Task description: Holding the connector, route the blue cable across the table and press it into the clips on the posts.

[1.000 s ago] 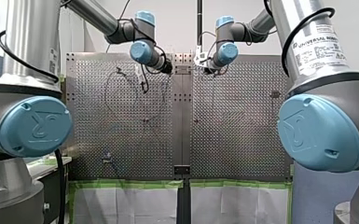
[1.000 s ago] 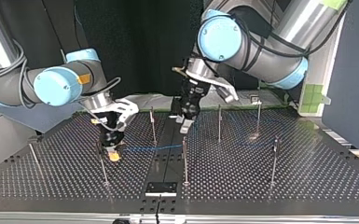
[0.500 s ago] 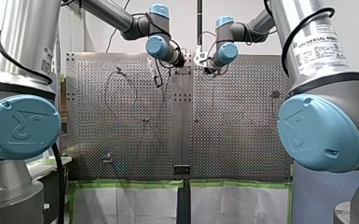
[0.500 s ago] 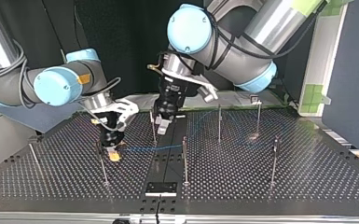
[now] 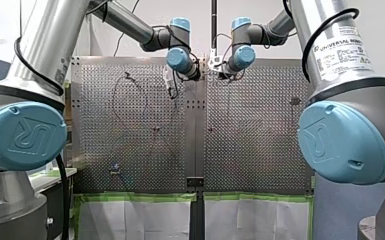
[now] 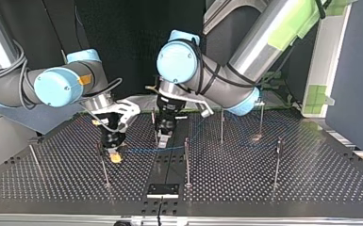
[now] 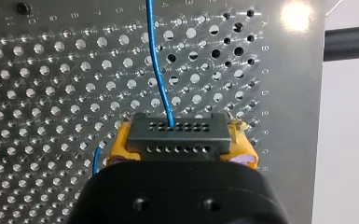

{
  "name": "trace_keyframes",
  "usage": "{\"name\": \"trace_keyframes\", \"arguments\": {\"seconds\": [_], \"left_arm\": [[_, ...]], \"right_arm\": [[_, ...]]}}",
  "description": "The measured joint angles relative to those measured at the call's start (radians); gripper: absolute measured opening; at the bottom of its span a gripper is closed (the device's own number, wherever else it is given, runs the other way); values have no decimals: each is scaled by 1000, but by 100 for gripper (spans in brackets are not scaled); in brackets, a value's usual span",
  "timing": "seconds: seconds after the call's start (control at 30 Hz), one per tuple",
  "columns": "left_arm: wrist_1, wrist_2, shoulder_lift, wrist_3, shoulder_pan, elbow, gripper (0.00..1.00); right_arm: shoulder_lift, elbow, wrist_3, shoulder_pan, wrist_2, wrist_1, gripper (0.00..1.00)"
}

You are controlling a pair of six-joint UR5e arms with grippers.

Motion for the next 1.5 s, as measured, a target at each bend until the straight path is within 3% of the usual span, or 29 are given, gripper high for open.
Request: {"name": "trace_keyframes", "arguments": {"seconds": [0.33, 0.67, 0.87, 0.9, 0.93, 0.97, 1.0, 1.03, 1.07, 1.1, 1.13, 1.17, 1.23, 1.5], "left_arm": [[32, 0, -27, 4, 16, 40, 100], [16, 7, -104, 15, 23, 120, 100], [3, 0, -117, 15, 25, 140, 100], [1, -5, -117, 15, 25, 140, 96], [-2, -13, -117, 16, 25, 141, 82], [-5, -18, -117, 16, 25, 141, 82], [-8, -22, -117, 16, 25, 141, 71], [-11, -26, -116, 15, 24, 141, 54], [-13, -28, -116, 15, 23, 140, 54], [-15, -30, -116, 14, 23, 140, 42], [-17, -31, -116, 14, 22, 139, 23], [-17, -33, -117, 13, 21, 138, 23], [-18, -38, -117, 13, 20, 138, 2], [-43, -68, -116, 6, 19, 137, 2]], "right_arm": [[0, 0, 0, 0, 0, -1, 0], [0, 0, 3, 0, -3, -1, 0], [0, 0, 4, 0, -3, -1, 0], [0, 0, 4, 0, -3, -1, 0], [0, 0, 4, 0, -3, -1, 0], [0, 0, 4, 0, -3, -1, 0], [0, 0, 4, 0, -3, -1, 0], [0, 0, 5, 1, -3, -1, 0], [0, 0, 5, 1, -3, -1, 0], [0, 0, 5, 1, -3, -1, 0], [0, 0, 5, 0, -3, -1, 0], [0, 0, 5, 0, -3, -1, 0], [0, 0, 5, 0, -3, -1, 0], [0, 1, 5, 0, -11, 0, 0]]}}
